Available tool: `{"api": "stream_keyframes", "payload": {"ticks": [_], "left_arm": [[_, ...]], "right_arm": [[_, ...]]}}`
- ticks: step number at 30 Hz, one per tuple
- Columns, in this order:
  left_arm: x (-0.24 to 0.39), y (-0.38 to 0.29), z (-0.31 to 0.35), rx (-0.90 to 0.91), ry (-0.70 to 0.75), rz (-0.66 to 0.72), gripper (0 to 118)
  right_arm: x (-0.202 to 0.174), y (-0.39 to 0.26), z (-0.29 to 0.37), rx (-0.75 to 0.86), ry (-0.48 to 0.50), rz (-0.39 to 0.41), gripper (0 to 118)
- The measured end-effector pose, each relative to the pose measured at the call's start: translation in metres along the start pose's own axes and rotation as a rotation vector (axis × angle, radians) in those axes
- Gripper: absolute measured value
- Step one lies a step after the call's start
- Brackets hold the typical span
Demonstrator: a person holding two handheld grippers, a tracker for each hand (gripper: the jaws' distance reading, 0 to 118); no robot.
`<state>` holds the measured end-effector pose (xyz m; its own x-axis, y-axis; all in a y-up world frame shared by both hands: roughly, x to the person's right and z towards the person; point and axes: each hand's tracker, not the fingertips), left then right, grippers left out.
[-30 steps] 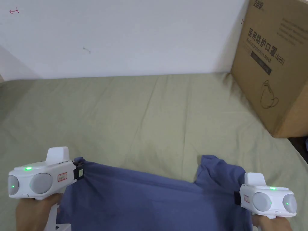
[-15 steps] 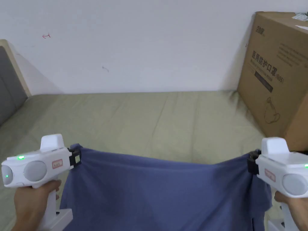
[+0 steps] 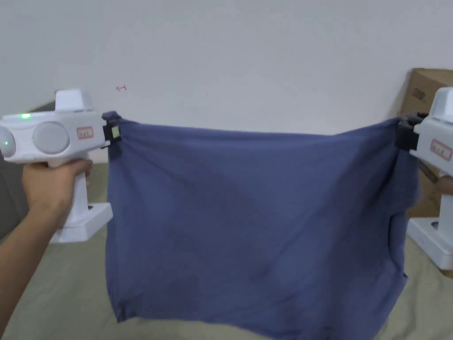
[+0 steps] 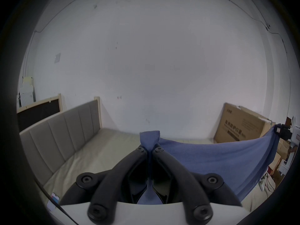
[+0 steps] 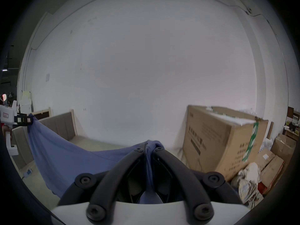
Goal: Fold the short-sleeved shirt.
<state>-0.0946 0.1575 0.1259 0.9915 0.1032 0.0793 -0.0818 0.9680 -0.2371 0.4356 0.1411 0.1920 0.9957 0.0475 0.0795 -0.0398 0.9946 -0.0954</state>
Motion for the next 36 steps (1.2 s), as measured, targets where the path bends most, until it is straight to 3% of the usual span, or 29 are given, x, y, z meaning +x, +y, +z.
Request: {"api": "stream_keyframes", "payload": {"ticks": [8,14,25,29,36], "left_arm": [[0.007,0.051,-0.025,0.094,0.006,0.004,1],[0.013,0.037,-0.07,0.095,0.015,-0.008,1],[0.016,-0.096,-0.132,-0.102,-0.018,-0.01,1],[0.012,-0.148,-0.128,-0.171,-0.027,-0.018,1],[-0.009,-0.235,-0.085,-0.299,-0.014,0.035,1]], "right_arm": [[0.008,0.054,-0.033,0.094,0.002,0.024,1],[0.025,0.041,-0.074,0.079,0.025,0.012,1],[0.061,-0.103,-0.141,-0.152,0.06,-0.098,1],[0.062,-0.164,-0.134,-0.232,0.058,-0.14,1],[0.037,-0.247,-0.056,-0.369,0.087,-0.192,1]]}}
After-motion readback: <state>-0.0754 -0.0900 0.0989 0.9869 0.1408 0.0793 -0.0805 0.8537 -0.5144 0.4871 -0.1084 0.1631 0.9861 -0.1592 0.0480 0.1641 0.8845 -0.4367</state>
